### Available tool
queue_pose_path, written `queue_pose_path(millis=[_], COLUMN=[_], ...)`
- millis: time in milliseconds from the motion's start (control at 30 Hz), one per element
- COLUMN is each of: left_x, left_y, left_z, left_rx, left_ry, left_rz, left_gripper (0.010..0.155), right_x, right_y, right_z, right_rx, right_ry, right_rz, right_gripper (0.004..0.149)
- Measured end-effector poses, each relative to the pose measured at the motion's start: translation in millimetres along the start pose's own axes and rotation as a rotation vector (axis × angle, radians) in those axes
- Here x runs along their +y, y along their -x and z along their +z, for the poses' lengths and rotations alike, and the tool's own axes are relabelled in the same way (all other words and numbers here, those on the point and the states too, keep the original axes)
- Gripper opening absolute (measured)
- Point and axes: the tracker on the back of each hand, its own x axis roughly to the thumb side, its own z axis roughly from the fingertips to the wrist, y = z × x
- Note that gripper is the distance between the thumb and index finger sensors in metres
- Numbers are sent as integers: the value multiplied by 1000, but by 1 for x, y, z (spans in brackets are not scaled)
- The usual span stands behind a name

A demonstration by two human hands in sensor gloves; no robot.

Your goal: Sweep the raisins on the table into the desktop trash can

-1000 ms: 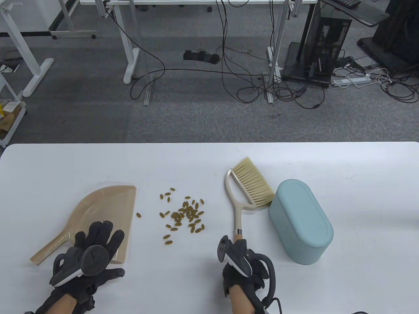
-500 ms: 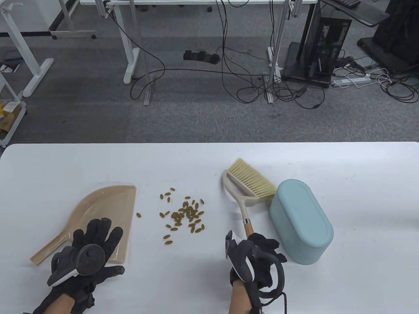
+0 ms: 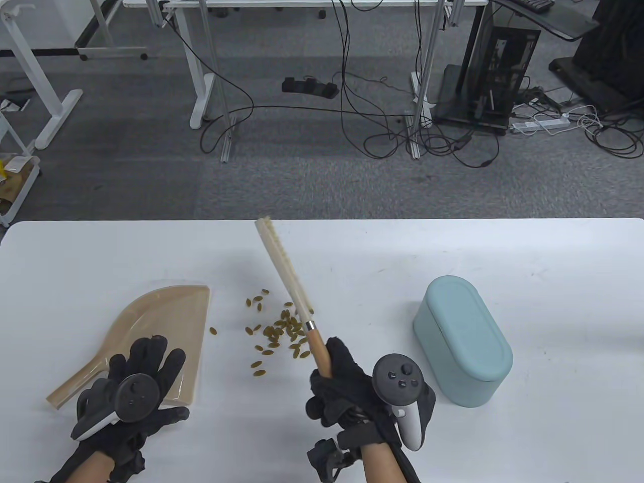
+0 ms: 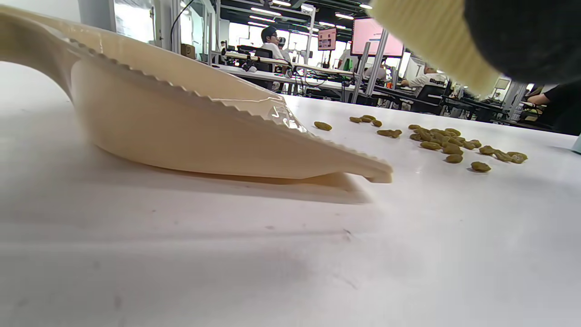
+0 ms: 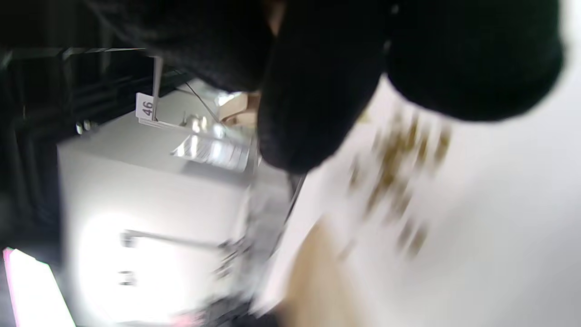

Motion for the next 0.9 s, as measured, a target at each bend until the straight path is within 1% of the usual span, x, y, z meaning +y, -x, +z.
queue_pose_path(millis=[33,67,100,167,267,333,400,467,533,600,667,733,800,900], left_x=[0,0,-1,-1,0,0,0,-1,-2,-2,-3,-4,-4,-5], left_y=[1,2,2,3,4,5,6,6,7,7,7,7,7,7], left_z=[0,0,0,1,1,1,0,0,0,0,0,-1,-1,-1], left_rx=[6,8,12,17,22,23,26,28,32,35,37,40,42,46], left_ry=[1,1,0,3,0,-5,-4,-1,7,9,14,21,24,26], left_rz=[3,6,9,14,21,28,32,37,39,36,35,31,26,26], left_gripper=[97,97,97,97,96,96,96,96,96,96,96,96,95,95], right_x=[7,12,19,27,33,32,24,11,-4,-16,-30,-42,-52,-60], right_y=[8,14,24,38,56,68,77,81,83,82,80,77,74,71], right_z=[-3,-5,-8,-14,-18,-20,-20,-17,-11,-3,6,12,19,24], right_rx=[35,62,94,122,177,232,273,296,305,326,343,345,352,389], right_ry=[-128,-206,-308,-404,-449,-445,-420,-349,-266,-208,-175,-148,-101,-23], right_rz=[-164,-244,-326,-366,-413,-409,-359,-243,-78,-21,5,69,115,167], right_gripper=[76,75,76,76,76,77,78,78,79,78,75,75,71,64])
